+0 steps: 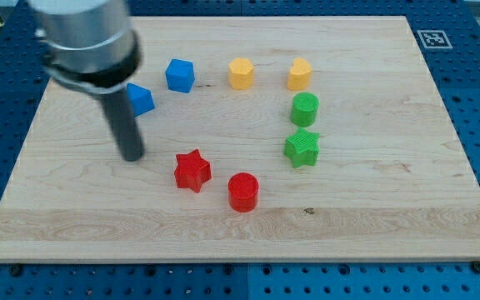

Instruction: Point your arm to the blue triangle

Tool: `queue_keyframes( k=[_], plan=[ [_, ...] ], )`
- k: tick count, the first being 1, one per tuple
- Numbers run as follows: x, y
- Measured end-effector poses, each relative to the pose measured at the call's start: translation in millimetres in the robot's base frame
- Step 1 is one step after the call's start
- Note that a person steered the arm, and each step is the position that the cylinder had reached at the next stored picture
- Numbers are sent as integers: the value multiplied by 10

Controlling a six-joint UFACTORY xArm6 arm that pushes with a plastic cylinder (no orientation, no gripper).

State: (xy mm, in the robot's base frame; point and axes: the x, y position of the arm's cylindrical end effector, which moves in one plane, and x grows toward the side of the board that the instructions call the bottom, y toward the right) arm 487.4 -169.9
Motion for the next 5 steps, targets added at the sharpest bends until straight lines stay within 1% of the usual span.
queue_keyframes(
  k=[1,2,3,4,5],
  plan=[
    [-308,-441],
    [-821,-608],
    [-1218,-506],
    [-1260,-61],
    [-1168,200]
  ],
)
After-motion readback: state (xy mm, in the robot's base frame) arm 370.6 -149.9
